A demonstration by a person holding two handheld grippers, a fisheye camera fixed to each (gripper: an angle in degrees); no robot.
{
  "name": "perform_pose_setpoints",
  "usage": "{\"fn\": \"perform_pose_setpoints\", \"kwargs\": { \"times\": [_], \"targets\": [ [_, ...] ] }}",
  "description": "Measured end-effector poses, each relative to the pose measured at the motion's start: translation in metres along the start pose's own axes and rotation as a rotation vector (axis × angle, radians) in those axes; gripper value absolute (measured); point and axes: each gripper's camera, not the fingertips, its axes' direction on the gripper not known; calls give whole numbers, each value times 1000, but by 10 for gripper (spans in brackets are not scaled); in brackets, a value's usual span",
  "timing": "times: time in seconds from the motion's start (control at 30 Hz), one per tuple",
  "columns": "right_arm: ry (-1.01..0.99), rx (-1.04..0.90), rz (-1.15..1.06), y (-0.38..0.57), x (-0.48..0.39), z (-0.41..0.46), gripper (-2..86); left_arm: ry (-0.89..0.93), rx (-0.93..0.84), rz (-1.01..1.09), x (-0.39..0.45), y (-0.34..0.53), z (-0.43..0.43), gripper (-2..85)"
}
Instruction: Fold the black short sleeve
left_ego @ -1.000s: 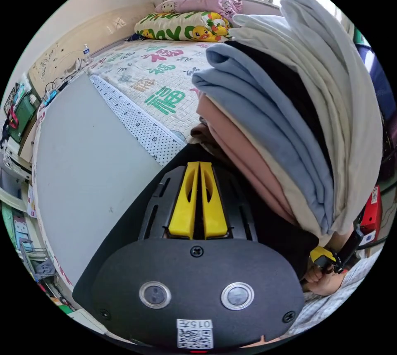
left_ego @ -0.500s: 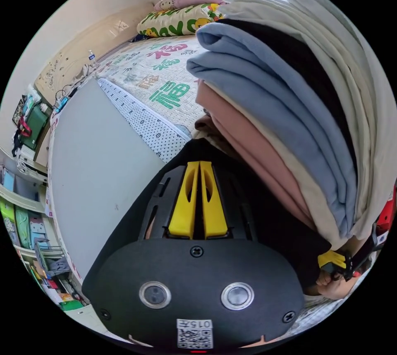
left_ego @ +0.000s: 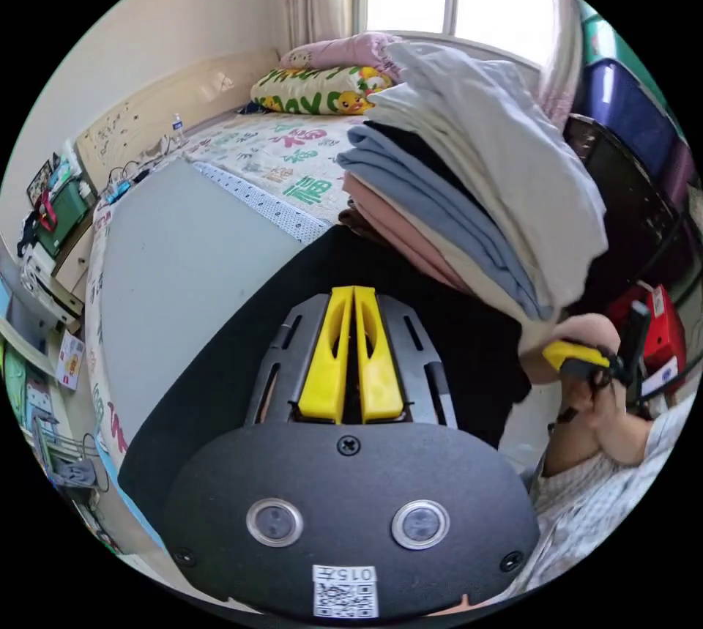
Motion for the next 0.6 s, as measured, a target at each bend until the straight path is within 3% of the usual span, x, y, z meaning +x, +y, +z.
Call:
{"fn": "perform_pose_setpoints", "kwargs": {
  "times": [0.13,0.3,0.43,0.6],
  "targets": [
    [92,-26,-235,-96,-74,-26,-5,97,12,-10,-10,65,-36,-8],
    [271,-127,-559,-285,-197,-5,-6,18,7,-32,-18,140,-52,-8],
    [419,-216,-543,-392,-255,17,-6,-43,-22,-38,-22,173,-46,-8],
    [416,-72,-534,-463,-331,-6,-6,8,-5,-124,-41,204,-39,-8]
  ]
}}
